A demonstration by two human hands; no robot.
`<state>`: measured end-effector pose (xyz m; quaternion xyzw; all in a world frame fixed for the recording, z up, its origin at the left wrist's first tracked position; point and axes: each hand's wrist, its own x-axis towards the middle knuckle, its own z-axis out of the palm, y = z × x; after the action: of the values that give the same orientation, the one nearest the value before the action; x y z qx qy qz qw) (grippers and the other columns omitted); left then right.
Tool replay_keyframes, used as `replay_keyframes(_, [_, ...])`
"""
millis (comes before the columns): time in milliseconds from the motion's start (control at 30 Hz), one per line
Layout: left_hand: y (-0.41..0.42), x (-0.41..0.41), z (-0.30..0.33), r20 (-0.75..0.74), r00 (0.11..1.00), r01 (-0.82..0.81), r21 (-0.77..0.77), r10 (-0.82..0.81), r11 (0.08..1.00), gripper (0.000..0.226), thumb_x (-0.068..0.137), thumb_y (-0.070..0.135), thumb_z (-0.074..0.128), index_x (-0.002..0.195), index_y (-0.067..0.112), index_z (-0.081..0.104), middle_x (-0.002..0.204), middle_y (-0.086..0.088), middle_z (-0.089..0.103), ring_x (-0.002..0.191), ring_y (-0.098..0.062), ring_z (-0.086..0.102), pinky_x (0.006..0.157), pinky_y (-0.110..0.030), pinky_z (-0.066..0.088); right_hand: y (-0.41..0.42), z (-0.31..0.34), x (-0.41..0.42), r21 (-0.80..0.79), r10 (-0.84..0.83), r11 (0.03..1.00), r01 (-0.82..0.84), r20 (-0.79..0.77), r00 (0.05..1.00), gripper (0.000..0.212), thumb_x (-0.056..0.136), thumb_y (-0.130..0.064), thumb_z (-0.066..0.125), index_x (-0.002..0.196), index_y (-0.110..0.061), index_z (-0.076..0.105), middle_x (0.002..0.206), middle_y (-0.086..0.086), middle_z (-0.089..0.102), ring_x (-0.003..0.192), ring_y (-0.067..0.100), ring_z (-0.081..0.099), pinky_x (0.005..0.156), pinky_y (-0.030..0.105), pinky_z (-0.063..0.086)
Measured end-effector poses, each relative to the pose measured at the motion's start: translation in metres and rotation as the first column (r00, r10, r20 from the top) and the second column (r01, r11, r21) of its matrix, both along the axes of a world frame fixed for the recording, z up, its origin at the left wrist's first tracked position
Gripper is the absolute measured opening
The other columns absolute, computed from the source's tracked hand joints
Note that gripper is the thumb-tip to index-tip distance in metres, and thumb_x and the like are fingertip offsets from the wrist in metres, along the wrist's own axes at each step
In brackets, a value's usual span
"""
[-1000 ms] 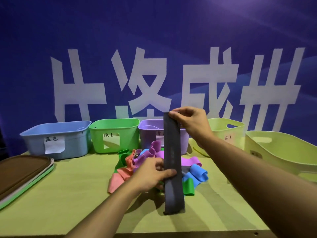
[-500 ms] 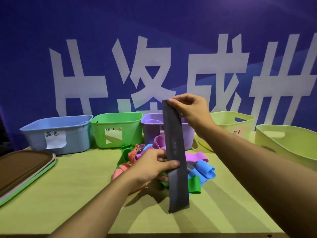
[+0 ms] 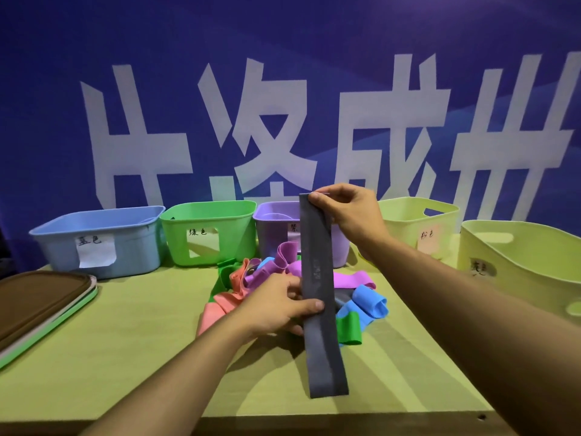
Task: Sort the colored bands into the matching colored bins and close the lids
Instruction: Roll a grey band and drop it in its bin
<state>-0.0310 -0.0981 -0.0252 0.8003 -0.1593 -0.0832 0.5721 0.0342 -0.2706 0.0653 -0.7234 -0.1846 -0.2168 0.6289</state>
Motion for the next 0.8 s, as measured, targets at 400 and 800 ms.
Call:
replay_keyframes(400, [0.015,0.029,0.015,0.394,0.832,-0.461,0.096,0.392,0.882,0.047,0.074,0.064,0.08,0.102,0.029,0.069,0.091,0.015,0.071,0.084,-0.002,0.066,0.078,-0.027,0.051,0.007,-0.032,0.016,0.072,0.127,0.99,-0.125,-0.032,0.991,0.007,0.087,-0.014,0.079,0.093,-0.011,0.078,0.084,-0.001,0.077,0.077,0.004,0.07,0.07,0.019,0.058])
replay_keyframes(800, [-0.007,0.097,0.013,0.384,0.807,-0.312,-0.368,0.449,0.876,0.018,0.095,0.033,0.071,0.083,0.022,0.077,0.077,0.005,0.077,0.074,-0.009,0.071,0.073,-0.031,0.059,0.017,-0.088,0.045,0.232,0.192,0.957,-0.174,-0.057,0.98,0.017,0.085,-0.024,0.076,0.098,-0.013,0.078,0.097,0.006,0.079,0.095,0.017,0.075,0.08,0.024,0.056])
